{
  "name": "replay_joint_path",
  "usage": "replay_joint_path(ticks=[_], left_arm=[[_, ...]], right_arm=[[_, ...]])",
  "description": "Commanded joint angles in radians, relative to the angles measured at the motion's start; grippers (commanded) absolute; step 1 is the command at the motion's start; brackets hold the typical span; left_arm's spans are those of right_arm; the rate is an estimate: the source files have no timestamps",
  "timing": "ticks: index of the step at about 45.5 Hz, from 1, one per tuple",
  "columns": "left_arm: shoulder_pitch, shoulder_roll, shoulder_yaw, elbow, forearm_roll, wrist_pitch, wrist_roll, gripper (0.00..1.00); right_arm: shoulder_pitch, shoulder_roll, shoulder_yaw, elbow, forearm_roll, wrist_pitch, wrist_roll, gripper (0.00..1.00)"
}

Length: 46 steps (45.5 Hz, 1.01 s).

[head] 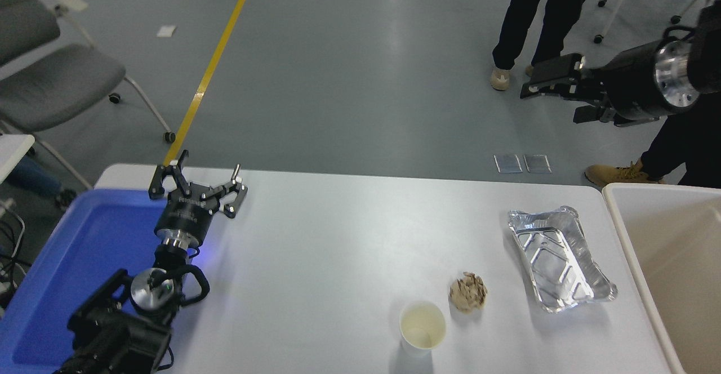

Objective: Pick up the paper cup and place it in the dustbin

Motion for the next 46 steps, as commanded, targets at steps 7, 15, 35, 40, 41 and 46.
replay_joint_path(ticks=[7,15,35,40,41,46], left_arm=[[0.000,0.000,0.001,0.000,0.000,0.000,0.000,0.99],[0.000,0.000,0.001,0.000,0.000,0.001,0.000,0.99],[0.000,0.000,0.001,0.000,0.000,0.001,0.000,0.99],[0.000,0.000,0.001,0.000,-0.001,0.000,0.000,0.99],[0.000,0.000,0.001,0.000,-0.001,0.000,0.000,0.99],[0.000,0.000,0.001,0.000,-0.001,0.001,0.000,0.99]], right_arm=[[0.204,0.296,-0.112,0.101,0.022,0.202,0.027,1.00],[0.245,0.368,-0.104,0.103,0.177,0.315,0.027,1.00],[0.257,0.466,-0.106,0.103,0.450,0.383,0.024,1.00],[0.247,0.488,-0.104,0.100,0.453,0.354,0.024,1.00],[0.247,0.488,-0.104,0.098,0.453,0.352,0.025,1.00],[0.231,0.489,-0.104,0.092,0.450,0.346,0.025,1.00]])
